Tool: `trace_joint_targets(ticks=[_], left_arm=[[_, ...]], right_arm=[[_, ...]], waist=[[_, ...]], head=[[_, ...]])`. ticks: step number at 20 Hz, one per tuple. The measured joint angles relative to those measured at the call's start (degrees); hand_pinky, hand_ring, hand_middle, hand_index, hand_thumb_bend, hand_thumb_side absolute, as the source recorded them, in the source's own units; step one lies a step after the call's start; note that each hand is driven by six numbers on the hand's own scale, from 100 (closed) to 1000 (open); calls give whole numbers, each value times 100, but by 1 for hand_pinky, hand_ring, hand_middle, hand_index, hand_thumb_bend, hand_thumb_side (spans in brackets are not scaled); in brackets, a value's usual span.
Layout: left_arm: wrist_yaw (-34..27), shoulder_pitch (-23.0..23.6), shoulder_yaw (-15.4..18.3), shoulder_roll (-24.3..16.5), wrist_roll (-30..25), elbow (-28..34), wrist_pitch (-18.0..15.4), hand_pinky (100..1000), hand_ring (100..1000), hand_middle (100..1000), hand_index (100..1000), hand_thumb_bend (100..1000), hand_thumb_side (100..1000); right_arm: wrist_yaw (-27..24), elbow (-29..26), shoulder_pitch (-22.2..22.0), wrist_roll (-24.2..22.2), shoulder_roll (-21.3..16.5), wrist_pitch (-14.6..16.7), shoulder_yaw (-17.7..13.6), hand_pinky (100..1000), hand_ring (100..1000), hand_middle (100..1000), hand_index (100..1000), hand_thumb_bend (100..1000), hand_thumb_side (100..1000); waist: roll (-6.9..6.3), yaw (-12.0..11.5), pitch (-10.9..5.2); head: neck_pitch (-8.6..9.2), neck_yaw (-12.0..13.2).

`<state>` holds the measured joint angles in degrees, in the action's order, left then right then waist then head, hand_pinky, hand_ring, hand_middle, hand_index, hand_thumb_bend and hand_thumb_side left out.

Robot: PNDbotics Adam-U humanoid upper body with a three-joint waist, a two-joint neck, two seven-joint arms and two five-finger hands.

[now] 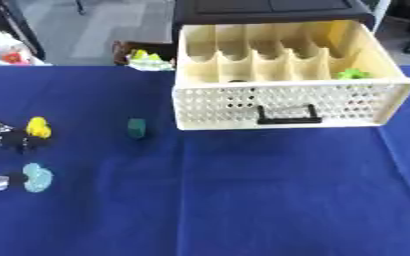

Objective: Pick up objects from table and place into drawer.

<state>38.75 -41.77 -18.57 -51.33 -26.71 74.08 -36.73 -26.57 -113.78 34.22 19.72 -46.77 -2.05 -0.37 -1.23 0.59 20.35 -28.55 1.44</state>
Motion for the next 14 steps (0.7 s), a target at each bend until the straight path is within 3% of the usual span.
trace_joint_targets(ticks=[10,14], left_arm=[[370,49,-38,52,26,-180,-26,508,619,667,985,317,1000],[530,49,-58,105,80,-285,-80,496,601,623,929,325,1000]], right_arm=[[-28,0,-34,9,24,-9,-32,780,601,455,662,100,1000],[-29,0,-45,11,61,-9,-37,782,601,455,661,100,1000]], waist=[[31,16,16],[34,39,19]], head=[[41,43],[43,50]])
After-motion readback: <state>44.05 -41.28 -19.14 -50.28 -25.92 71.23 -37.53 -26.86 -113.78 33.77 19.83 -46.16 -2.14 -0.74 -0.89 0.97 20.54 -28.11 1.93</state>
